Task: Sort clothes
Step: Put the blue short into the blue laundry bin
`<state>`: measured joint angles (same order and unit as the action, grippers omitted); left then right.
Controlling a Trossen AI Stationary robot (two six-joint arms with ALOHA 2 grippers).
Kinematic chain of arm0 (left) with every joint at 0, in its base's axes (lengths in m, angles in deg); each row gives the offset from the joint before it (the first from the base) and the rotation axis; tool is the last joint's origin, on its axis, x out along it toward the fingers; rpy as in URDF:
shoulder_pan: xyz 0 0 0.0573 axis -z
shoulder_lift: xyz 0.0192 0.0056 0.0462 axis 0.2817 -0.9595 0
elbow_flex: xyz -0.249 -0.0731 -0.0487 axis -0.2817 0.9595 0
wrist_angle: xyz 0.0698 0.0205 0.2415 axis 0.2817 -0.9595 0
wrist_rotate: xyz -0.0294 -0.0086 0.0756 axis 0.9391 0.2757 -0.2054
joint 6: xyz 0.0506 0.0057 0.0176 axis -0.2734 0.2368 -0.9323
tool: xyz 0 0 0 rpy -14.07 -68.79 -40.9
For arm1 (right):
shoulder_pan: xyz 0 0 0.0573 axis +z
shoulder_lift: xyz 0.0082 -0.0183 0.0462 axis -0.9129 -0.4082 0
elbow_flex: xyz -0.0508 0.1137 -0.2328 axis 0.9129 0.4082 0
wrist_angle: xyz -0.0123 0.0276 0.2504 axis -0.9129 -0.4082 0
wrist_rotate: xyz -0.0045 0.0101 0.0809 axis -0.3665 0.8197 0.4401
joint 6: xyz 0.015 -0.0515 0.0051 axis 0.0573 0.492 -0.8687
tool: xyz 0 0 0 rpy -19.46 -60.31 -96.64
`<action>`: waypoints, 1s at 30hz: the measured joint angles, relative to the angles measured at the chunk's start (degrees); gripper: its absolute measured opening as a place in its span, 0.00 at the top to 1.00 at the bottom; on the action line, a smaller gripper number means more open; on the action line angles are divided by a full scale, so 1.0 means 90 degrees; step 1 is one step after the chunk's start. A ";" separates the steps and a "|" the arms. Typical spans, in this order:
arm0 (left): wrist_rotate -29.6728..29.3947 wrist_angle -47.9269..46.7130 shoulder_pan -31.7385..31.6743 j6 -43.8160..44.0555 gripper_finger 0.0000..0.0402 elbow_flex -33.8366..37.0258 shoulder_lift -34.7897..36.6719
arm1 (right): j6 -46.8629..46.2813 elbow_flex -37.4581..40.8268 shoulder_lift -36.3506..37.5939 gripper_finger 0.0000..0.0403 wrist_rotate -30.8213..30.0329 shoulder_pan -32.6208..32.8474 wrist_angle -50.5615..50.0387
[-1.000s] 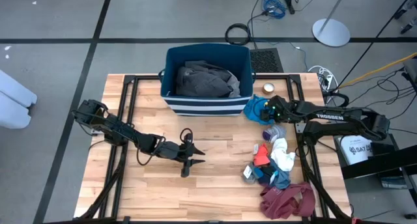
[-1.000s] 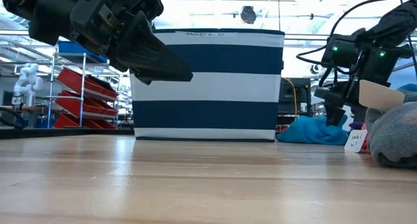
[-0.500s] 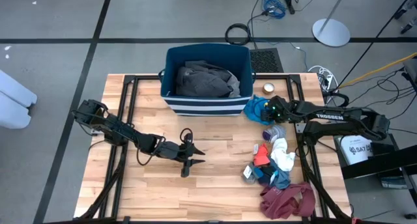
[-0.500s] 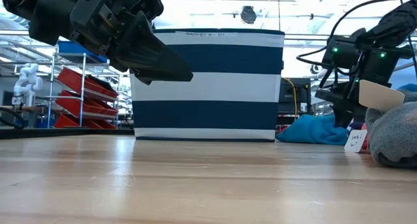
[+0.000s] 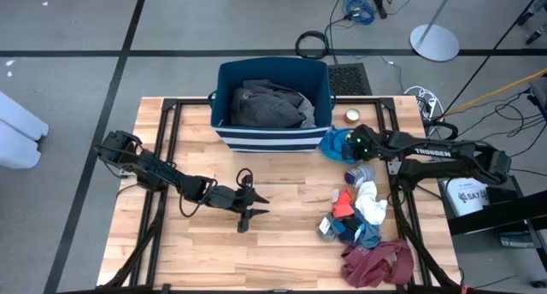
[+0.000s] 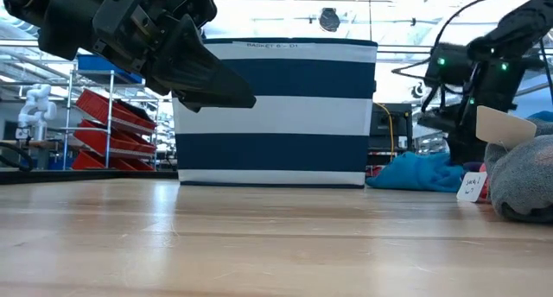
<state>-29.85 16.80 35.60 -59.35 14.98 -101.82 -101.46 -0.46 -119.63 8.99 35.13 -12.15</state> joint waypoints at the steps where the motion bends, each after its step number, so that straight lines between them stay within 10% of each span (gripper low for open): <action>1: 0.0000 0.0000 0.0000 0.0000 0.64 0.0000 0.0000 | 0.0041 -0.0120 0.0057 0.97 -0.0007 0.0002 -0.0155; 18: -0.0002 -0.0010 0.0000 -0.0002 0.64 0.0000 0.0000 | 0.0786 -0.3388 0.0450 0.97 -0.0905 0.0002 -0.2370; 30: -0.0002 -0.0019 0.0000 -0.0002 0.64 0.0001 0.0001 | 0.1235 -0.5466 0.0467 0.97 -0.1082 0.0085 -0.1383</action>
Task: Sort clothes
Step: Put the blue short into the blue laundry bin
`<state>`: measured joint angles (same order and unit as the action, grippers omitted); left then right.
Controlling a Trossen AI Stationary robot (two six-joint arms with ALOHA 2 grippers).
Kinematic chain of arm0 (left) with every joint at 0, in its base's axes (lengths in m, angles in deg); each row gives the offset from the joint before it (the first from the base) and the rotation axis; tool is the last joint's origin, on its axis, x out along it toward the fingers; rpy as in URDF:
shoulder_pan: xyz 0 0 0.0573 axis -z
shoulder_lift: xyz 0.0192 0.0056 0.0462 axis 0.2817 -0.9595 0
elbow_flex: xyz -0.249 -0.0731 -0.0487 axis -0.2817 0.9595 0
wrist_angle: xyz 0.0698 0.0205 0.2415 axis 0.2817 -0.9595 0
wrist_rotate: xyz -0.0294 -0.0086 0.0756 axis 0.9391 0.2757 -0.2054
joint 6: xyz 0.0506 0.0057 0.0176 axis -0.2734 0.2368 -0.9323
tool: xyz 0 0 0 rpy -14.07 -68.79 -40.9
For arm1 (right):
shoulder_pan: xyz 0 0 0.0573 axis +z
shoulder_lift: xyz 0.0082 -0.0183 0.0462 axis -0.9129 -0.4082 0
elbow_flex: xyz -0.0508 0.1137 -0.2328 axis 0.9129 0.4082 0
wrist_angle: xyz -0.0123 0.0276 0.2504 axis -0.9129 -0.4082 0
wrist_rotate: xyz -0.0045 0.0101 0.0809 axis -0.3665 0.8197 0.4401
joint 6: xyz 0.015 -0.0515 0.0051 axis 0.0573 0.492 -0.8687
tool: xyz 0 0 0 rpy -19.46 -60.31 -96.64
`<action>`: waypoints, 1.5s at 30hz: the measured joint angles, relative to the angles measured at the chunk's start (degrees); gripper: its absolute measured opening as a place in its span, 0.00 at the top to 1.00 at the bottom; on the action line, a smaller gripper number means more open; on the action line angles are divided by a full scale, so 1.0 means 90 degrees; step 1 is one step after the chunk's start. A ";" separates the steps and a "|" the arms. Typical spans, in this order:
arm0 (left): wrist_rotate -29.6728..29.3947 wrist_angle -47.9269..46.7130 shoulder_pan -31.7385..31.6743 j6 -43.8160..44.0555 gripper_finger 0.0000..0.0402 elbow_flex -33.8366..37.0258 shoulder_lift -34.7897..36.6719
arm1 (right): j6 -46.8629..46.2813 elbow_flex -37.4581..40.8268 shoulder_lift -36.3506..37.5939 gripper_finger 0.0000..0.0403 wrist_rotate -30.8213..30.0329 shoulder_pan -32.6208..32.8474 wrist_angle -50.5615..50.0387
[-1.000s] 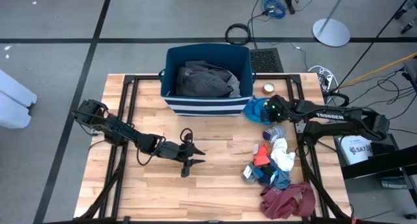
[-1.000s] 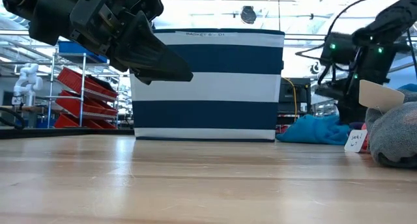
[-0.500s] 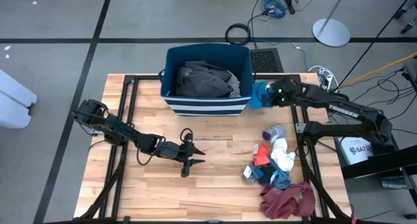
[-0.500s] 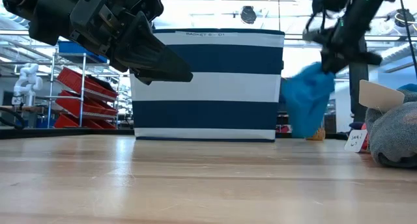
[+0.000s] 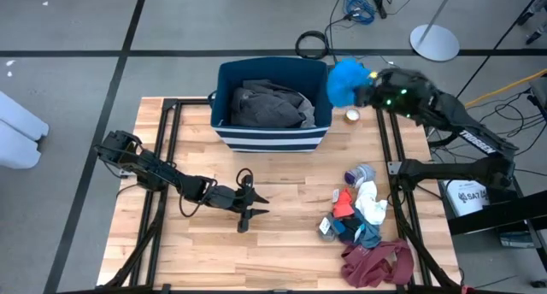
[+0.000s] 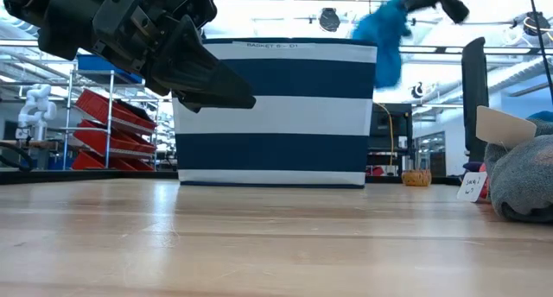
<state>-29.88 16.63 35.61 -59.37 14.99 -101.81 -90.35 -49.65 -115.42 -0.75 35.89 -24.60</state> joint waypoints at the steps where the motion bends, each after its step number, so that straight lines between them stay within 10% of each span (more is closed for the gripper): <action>1: 0.0000 0.0002 0.0000 0.0000 0.64 -0.0001 -0.0001 | 0.0051 -0.0095 0.0000 0.97 0.0003 0.0044 0.0285; 12: 0.0000 0.0004 0.0000 -0.0005 0.64 -0.0001 0.0000 | 0.0281 -0.0309 -0.0571 0.97 0.0081 0.0530 0.2644; 30: -0.0002 -0.0015 -0.0017 -0.0186 0.64 -0.0001 -0.0001 | 0.1024 -0.0304 -0.4047 0.97 0.0697 0.0793 0.5754; 45: 0.0022 -0.0221 -0.0193 -0.0226 0.64 0.0001 -0.0001 | 0.1297 -0.0307 -0.5793 0.97 0.1757 0.0777 0.5987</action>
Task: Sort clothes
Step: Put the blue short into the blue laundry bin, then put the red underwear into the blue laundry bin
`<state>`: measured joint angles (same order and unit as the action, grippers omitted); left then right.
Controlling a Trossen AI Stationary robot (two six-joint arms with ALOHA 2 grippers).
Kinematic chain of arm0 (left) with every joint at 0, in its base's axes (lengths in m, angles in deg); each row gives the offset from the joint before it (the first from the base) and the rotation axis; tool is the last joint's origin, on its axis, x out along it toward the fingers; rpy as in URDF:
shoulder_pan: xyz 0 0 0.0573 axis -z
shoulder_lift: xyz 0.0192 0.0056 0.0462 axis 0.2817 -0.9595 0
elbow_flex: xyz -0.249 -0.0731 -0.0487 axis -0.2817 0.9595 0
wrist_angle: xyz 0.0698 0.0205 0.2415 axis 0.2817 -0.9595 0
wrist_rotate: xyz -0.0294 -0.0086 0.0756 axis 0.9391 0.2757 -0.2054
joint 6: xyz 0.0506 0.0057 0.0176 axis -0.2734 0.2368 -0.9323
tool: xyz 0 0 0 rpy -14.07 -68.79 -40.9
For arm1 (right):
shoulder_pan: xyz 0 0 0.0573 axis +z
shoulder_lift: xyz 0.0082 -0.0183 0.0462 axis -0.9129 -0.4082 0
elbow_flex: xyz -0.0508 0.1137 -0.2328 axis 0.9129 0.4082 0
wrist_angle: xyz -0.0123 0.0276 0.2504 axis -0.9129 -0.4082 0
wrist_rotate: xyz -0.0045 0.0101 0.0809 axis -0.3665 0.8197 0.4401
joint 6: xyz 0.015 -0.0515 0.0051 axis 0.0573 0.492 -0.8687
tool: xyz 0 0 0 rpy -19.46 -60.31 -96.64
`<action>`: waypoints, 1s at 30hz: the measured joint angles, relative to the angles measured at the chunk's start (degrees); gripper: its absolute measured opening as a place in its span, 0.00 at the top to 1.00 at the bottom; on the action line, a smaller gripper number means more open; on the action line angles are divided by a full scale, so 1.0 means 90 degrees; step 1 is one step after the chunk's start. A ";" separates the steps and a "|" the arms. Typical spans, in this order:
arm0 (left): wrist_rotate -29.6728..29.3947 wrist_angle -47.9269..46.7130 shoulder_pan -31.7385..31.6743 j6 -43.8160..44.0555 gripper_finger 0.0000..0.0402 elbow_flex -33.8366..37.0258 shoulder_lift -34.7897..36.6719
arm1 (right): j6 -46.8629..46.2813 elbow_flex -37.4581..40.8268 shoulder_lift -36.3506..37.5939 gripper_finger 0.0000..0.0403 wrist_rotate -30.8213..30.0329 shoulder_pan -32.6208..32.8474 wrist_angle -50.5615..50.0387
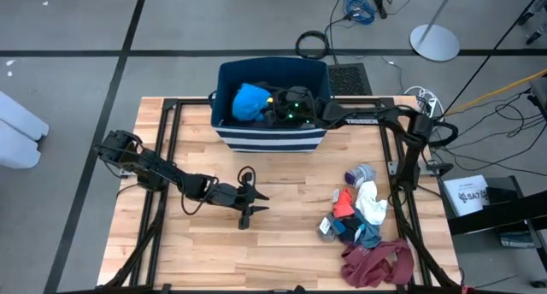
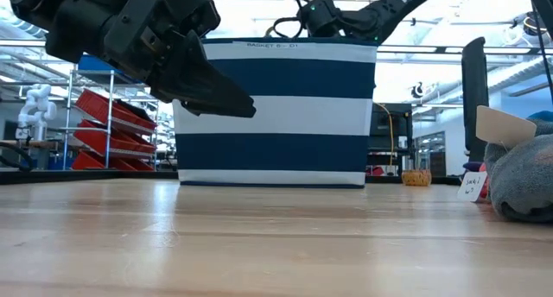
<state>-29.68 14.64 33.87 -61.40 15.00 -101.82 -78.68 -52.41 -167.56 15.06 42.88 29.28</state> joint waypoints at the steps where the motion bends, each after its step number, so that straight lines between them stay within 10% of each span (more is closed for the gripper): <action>1: 0.0003 0.0002 -0.0012 -0.0002 0.64 0.0000 0.0000 | 0.0025 -0.0004 -0.0007 0.97 0.0000 -0.0002 -0.0044; 18: 0.0056 -0.0001 -0.0067 -0.0148 0.64 0.0000 0.0000 | 0.0836 -0.0414 0.0405 0.46 0.0269 -0.0065 -0.0629; 30: 0.0117 -0.0075 -0.0091 -0.0117 0.64 0.0000 0.0000 | 0.1635 -0.2987 0.0426 0.39 0.0245 -0.0107 -0.3834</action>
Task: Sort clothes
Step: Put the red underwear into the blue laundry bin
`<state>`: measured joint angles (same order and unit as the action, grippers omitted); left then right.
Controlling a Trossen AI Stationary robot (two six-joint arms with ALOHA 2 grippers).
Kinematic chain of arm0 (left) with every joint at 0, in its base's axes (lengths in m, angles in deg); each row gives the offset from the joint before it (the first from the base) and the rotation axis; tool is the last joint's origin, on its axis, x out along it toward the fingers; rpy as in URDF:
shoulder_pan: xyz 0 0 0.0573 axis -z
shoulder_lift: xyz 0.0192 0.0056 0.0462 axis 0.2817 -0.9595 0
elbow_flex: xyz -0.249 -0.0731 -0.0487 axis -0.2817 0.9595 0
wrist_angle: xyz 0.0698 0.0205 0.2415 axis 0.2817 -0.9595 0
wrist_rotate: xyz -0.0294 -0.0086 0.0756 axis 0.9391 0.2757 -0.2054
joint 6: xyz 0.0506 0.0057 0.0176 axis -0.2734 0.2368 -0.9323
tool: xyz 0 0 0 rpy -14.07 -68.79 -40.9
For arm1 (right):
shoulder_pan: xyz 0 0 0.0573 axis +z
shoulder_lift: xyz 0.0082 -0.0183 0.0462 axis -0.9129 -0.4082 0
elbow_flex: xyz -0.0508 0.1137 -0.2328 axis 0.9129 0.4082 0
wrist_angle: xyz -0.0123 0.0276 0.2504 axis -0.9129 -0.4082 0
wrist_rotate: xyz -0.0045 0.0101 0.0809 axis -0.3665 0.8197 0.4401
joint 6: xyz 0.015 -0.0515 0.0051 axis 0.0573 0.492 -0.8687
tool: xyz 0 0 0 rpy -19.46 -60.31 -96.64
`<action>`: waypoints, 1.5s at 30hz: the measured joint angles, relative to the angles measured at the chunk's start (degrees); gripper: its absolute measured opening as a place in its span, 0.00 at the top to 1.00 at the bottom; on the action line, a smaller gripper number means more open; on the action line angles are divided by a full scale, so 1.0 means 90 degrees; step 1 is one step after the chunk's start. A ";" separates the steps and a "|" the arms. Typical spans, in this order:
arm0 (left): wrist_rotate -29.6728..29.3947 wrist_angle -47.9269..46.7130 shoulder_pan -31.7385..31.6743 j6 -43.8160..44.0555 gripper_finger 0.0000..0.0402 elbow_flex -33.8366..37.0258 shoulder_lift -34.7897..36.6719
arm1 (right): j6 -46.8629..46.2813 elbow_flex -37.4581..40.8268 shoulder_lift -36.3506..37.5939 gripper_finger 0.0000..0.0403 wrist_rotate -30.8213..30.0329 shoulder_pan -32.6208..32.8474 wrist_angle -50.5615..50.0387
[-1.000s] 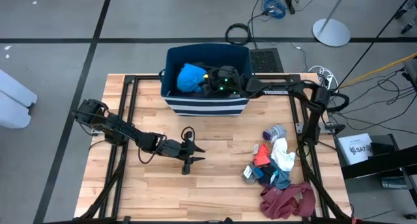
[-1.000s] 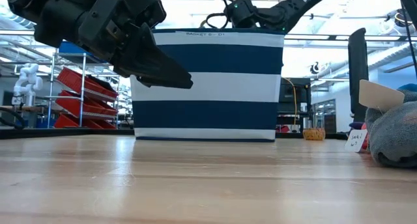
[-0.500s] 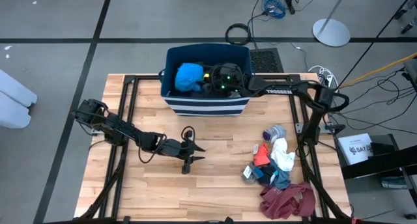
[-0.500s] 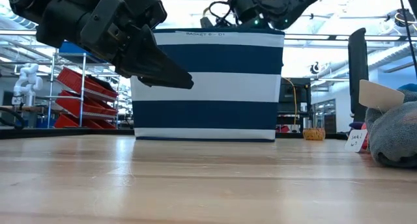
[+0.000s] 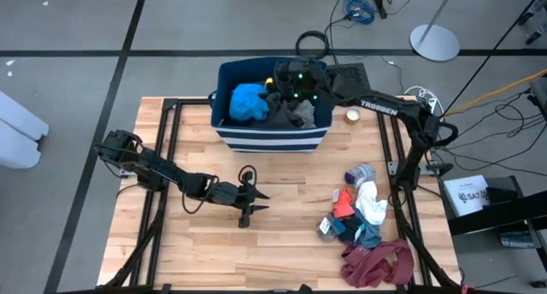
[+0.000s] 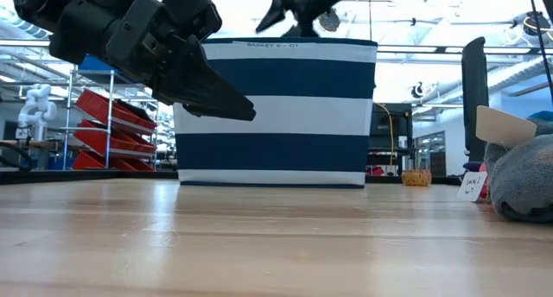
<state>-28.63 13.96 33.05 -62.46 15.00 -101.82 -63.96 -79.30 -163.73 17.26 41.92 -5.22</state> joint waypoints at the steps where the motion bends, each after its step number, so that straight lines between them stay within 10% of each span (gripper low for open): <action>1: 0.0000 -0.0002 -0.0002 -0.0001 0.64 0.0000 0.0000 | 0.0039 -0.0246 0.0000 0.39 -0.0001 0.0000 -0.0287; 14: 0.0002 -0.0043 0.0000 0.0119 0.64 0.0000 0.0001 | 0.0004 -0.2941 0.0012 0.40 0.0046 0.0050 -0.3941; 26: 0.0000 -0.0090 -0.0002 0.0212 0.64 0.0000 0.0000 | -0.0247 -0.3142 0.0109 0.40 0.0057 0.0339 -0.7303; 45: -0.0002 -0.0303 0.0024 0.0526 0.64 0.0000 -0.0027 | -0.1389 -0.2542 0.0629 0.40 0.0167 0.3450 -0.7154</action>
<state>-28.65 11.23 33.27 -57.72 15.00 -102.06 -76.46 -102.18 -158.07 18.77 72.97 -69.61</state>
